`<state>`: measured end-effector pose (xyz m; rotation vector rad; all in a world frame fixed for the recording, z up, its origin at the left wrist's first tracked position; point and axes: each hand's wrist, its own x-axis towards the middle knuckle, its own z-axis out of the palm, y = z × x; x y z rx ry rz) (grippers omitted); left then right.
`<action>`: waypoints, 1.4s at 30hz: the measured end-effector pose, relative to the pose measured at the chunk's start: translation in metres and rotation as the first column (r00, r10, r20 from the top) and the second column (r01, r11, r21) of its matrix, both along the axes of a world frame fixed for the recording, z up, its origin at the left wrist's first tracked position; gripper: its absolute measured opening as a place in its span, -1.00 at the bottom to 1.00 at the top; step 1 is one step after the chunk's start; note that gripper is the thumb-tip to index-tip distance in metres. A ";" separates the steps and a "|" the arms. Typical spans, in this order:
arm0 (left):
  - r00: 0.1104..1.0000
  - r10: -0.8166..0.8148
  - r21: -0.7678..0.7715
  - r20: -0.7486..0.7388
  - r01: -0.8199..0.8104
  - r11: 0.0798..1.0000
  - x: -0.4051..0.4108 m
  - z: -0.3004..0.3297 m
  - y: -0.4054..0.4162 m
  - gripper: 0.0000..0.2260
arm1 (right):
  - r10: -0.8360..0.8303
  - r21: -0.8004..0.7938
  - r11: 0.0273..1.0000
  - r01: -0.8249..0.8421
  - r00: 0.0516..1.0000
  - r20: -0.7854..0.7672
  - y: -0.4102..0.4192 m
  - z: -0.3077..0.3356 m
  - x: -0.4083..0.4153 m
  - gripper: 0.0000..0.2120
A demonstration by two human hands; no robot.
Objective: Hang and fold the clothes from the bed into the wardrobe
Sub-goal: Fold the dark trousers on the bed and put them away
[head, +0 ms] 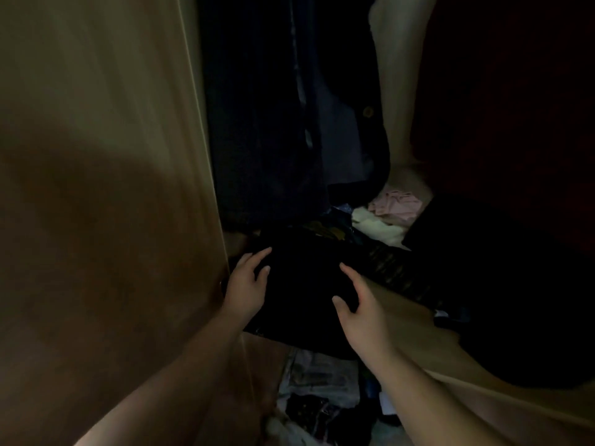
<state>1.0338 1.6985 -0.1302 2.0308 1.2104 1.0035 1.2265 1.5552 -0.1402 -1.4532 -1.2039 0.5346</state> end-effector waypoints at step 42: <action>0.712 -0.137 -0.090 -0.689 0.103 0.991 0.098 -0.060 0.159 -0.47 | 0.197 -0.455 0.856 0.246 0.658 0.727 0.223 -0.058 0.077 -0.17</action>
